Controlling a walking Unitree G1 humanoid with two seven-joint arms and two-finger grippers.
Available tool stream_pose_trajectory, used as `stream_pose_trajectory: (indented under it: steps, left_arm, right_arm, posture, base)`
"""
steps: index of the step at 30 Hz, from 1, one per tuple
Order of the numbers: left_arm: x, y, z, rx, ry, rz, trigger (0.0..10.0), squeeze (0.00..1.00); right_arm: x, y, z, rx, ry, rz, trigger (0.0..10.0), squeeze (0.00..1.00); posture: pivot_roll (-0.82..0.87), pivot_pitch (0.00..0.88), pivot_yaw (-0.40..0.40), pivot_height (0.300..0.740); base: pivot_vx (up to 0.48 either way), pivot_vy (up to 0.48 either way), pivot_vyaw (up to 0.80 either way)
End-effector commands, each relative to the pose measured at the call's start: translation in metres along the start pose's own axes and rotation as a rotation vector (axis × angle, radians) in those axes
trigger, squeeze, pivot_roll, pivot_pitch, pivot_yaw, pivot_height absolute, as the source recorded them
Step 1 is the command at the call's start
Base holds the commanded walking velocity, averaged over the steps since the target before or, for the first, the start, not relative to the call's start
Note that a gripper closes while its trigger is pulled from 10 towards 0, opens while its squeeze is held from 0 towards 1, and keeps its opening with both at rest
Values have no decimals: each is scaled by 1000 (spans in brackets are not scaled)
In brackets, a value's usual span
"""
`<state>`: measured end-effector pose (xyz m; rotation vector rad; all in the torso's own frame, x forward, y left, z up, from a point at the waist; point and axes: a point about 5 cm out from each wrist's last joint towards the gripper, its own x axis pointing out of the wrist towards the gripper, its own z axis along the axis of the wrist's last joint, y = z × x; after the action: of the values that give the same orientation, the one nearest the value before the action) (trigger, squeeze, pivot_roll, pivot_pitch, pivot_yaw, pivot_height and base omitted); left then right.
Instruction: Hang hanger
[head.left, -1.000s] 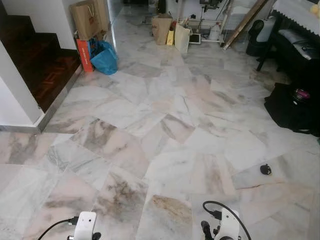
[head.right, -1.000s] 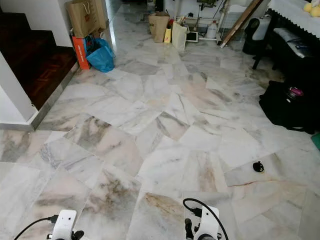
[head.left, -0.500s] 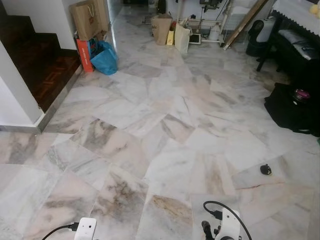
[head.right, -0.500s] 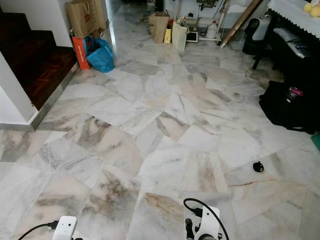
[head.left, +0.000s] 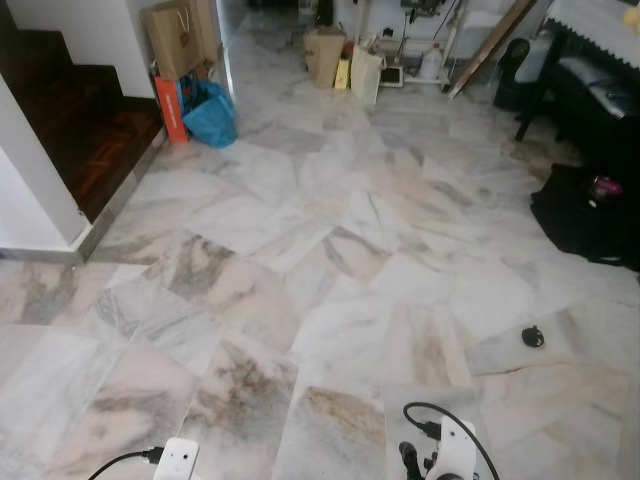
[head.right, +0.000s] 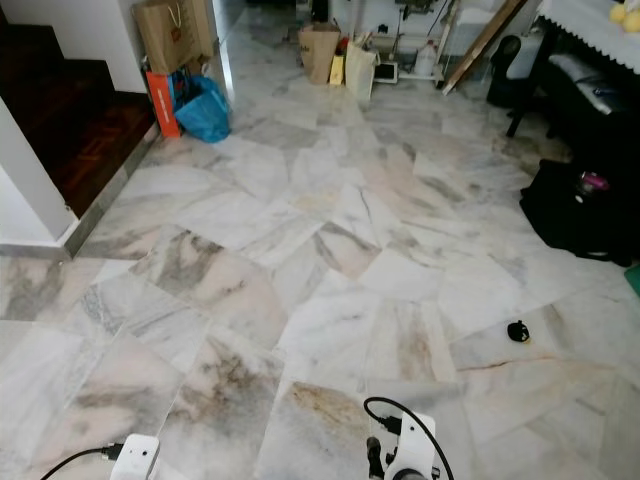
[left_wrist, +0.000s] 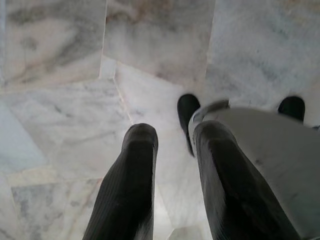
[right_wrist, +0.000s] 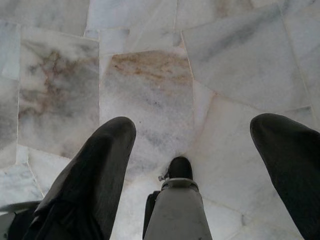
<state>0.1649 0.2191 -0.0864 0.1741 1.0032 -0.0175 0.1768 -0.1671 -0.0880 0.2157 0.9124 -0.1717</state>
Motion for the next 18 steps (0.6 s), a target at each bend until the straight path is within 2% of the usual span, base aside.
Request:
stream_pose_trajectory:
  steps: [1, 10, 18]
  left_arm:
    - [-2, 3, -12, 16, 36, 10, 10000, 0]
    - [-3, -4, -19, 20, 59, -6, 10000, 0]
    - [-1, -17, -14, 25, 58, -19, 10000, 0]
  right_arm:
    - [-1, -1, -3, 11, 2, -5, 10000, 0]
    - [-1, -2, -4, 7, 4, -9, 10000, 0]
    - [-1, -3, -2, 12, -6, -4, 10000, 0]
  posture:
    - [76, 0, -21, 740]
    - [80, 0, -25, 740]
    - [80, 0, -31, 740]
  base:
    - [-296, 0, 0]
    - [-300, 0, 0]
    - [-301, 0, 0]
